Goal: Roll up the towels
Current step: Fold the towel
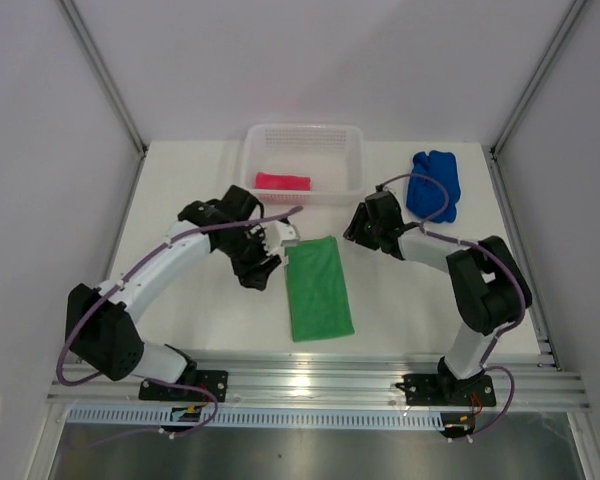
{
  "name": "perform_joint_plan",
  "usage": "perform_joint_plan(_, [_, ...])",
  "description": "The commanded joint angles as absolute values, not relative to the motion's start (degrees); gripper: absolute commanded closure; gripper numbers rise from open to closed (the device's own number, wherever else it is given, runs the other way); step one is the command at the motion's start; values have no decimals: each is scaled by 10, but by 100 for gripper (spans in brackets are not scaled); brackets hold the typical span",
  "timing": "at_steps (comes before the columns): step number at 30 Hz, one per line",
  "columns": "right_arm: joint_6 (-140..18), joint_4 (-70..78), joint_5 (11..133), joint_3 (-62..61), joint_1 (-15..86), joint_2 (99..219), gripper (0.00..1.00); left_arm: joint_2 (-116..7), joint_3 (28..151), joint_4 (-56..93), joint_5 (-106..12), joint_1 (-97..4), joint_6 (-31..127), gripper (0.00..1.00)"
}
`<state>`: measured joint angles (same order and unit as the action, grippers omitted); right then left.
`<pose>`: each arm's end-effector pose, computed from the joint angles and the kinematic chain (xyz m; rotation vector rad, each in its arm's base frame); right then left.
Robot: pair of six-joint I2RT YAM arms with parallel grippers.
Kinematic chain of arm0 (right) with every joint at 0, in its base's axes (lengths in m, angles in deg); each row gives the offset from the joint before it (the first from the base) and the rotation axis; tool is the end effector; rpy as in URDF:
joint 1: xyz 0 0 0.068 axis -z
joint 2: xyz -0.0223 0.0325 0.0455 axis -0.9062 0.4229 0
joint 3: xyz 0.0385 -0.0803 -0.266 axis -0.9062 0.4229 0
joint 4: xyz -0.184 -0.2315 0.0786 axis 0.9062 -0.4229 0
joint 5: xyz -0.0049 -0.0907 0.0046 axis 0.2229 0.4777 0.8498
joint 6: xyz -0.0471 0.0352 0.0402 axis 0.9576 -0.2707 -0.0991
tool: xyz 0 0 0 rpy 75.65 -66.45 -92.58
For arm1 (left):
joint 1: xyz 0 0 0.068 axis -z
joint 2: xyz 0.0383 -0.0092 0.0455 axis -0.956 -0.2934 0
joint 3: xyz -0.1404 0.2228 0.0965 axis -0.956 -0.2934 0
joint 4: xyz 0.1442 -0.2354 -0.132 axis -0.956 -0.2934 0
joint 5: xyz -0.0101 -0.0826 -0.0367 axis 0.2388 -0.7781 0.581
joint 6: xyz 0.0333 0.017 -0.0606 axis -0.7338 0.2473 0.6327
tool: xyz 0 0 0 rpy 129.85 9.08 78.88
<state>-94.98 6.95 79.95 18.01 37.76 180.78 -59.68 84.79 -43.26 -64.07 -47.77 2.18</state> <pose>0.3765 0.1928 0.1201 0.2900 2.3872 0.5615 0.2710 -0.1548 0.2543 1.4526 2.3364 -0.5751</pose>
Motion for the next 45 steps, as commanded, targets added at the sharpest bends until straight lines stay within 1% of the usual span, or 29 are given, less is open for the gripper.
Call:
perform_joint_plan(1, [-851,26,852,173,398,1707,52,-612,889,-455,-652,-383,-11,43])
perform_joint_plan(2, [-832,18,859,171,402,1687,52,-616,893,-457,-646,-358,-16,43])
perform_joint_plan(3, [-812,11,873,173,412,1665,52,-620,900,-456,-637,-310,-20,43])
perform_joint_plan(5, [-756,0,891,179,419,1591,52,-631,899,-444,-603,-264,-23,42])
perform_joint_plan(6, [-739,1,906,193,425,1564,51,-635,889,-420,-597,-222,-24,41])
perform_joint_plan(7, [-705,19,914,203,427,1536,46,-641,872,-401,-589,-203,-26,41])
perform_joint_plan(8, [-700,32,930,216,427,1481,40,-645,851,-383,-575,-185,-27,40])
perform_joint_plan(10, [-696,82,946,264,434,1425,19,-653,829,-323,-561,-140,-26,37])
perform_joint_plan(11, [-679,99,928,283,440,1369,16,-660,800,-303,-542,-127,-25,37])
perform_joint_plan(13, [-655,133,861,331,449,1321,15,-668,784,-252,-523,-100,-30,36])
perform_joint_plan(15, [-640,124,840,344,449,1279,15,-683,766,-229,-507,-93,-28,36])
perform_joint_plan(16, [-640,97,834,347,449,1272,15,-688,764,-215,-506,-93,-23,35])
perform_joint_plan(19, [-637,28,824,338,449,1271,15,-700,751,-203,-518,-91,-23,34])
perform_joint_plan(22, [-636,7,821,338,449,1275,15,-706,726,-187,-521,-83,-19,32])
perform_joint_plan(25, [-644,10,815,341,449,1274,15,-718,697,-152,-498,-78,-10,32])
perform_joint_plan(33, [-639,18,782,343,449,1281,15,-714,651,-121,-490,-75,19,34])
perform_joint_plan(35, [-637,18,773,342,449,1294,17,-715,641,-111,-471,-75,33,42])
perform_joint_plan(37, [-635,18,754,340,449,1302,20,-712,641,-111,-455,-75,42,53])
perform_joint_plan(38, [-633,21,744,341,449,1306,20,-703,639,-111,-443,-76,42,66])
perform_joint_plan(39, [-630,25,736,343,449,1306,20,-697,638,-112,-437,-77,39,72])
perform_joint_plan(40, [-626,29,723,347,449,1306,20,-688,638,-116,-434,-79,37,82])
perform_joint_plan(43, [-615,64,714,361,449,1294,21,-656,649,-132,-443,-104,32,92])
perform_joint_plan(45, [-605,89,692,379,449,1290,21,-638,662,-153,-476,-131,30,98])
